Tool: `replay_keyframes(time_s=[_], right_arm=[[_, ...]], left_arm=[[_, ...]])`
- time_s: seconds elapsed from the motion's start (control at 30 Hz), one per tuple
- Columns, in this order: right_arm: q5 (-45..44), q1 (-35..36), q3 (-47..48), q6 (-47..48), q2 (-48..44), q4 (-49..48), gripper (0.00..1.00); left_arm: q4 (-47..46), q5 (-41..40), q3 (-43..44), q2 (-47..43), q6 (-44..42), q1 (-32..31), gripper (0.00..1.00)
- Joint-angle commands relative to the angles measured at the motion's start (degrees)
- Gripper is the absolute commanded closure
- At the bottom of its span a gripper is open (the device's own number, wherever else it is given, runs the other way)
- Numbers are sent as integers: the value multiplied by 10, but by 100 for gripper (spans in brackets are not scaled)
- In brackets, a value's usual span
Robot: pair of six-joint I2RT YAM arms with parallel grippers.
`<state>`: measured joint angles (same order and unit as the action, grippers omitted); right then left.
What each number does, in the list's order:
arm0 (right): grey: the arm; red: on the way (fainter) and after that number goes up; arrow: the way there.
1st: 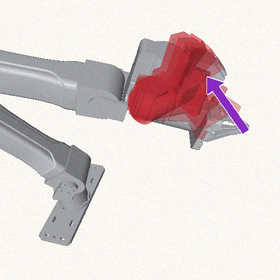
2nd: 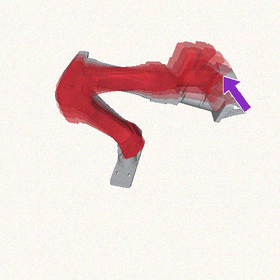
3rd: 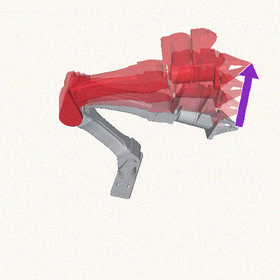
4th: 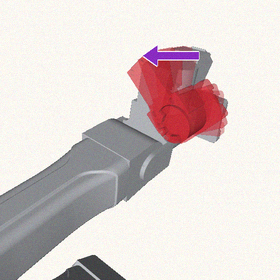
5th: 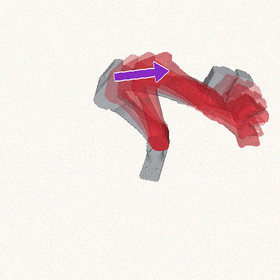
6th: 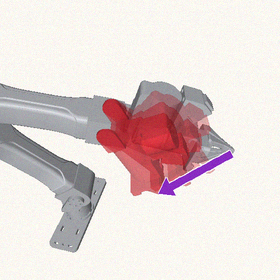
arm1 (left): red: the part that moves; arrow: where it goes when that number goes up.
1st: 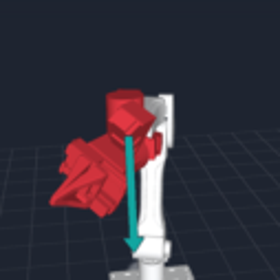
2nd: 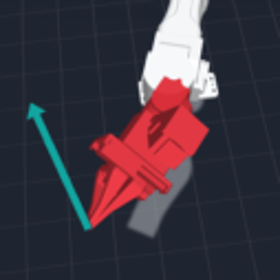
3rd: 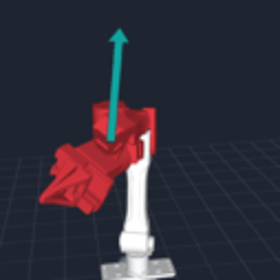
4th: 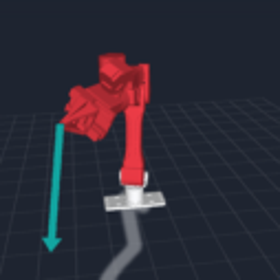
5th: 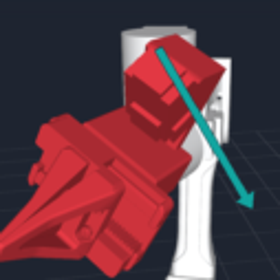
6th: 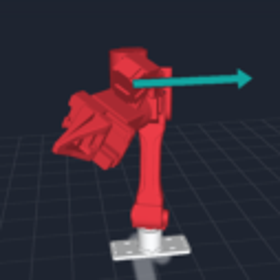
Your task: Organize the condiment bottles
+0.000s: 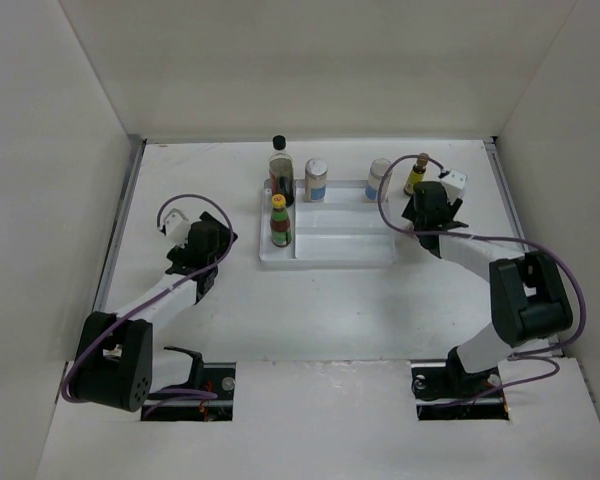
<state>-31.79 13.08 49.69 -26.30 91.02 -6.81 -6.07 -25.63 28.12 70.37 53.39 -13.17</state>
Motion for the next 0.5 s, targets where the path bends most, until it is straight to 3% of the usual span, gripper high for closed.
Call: replay_keyframes(time_s=[0.0,0.23,0.47], right_arm=[[-67,37,-13,4,-104,-43,50],[-43,164,5,26,-145,-68,51],[61,231,136,47,-5,-129,52]], left_arm=[[-43,16,-11,-13,-5,2,0],[-64,28,-26,-32,-16,5,0],[-86,37,-38,-41,-20,3,0]])
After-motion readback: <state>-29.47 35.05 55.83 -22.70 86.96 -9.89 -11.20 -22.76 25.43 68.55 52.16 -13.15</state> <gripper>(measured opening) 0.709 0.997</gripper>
